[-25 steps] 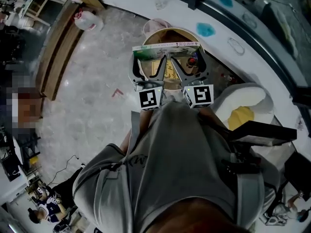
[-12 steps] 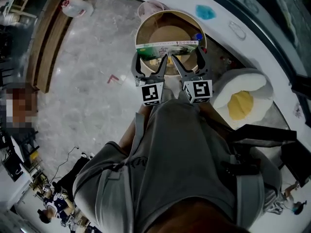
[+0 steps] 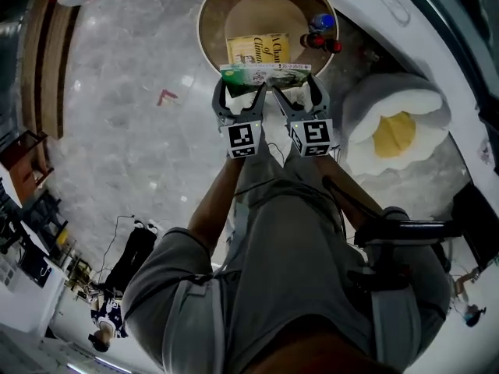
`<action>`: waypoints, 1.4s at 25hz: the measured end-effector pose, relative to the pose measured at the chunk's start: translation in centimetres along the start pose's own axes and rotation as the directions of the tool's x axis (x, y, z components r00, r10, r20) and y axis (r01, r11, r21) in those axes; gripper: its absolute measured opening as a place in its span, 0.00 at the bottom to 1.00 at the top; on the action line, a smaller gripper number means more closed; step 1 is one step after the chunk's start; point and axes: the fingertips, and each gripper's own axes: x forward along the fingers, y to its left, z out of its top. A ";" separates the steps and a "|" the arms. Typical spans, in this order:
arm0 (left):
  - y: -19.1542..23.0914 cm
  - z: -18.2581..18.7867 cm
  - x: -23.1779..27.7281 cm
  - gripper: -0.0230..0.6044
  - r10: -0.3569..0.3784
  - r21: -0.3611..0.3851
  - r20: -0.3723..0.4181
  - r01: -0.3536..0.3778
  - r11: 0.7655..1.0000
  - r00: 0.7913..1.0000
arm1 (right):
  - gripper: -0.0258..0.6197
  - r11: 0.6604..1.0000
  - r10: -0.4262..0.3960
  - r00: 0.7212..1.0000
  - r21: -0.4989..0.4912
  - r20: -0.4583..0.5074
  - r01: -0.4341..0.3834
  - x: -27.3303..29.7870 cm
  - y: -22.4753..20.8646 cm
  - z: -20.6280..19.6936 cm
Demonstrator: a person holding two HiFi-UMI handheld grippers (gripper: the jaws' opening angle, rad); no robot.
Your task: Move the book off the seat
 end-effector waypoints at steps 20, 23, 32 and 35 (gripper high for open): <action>6.0 -24.6 18.7 0.71 -0.032 -0.219 -0.285 -0.032 0.975 0.958 | 0.63 0.998 0.006 0.981 -0.059 -0.193 -0.018 22.6 -7.6 -21.8; 6.4 -23.9 18.9 0.71 -0.028 -0.215 -0.259 -0.030 0.976 0.966 | 0.63 0.998 0.006 0.993 -0.067 -0.121 -0.015 22.7 -7.7 -21.1; 5.6 -24.8 18.8 0.71 -0.039 -0.207 -0.262 -0.017 0.978 0.964 | 0.63 0.998 -0.002 0.991 -0.055 -0.132 -0.006 22.1 -8.1 -22.0; 5.9 -24.4 18.8 0.71 -0.026 -0.205 -0.245 -0.025 0.978 0.969 | 0.63 0.997 0.003 0.982 -0.071 -0.191 -0.016 22.0 -8.1 -21.9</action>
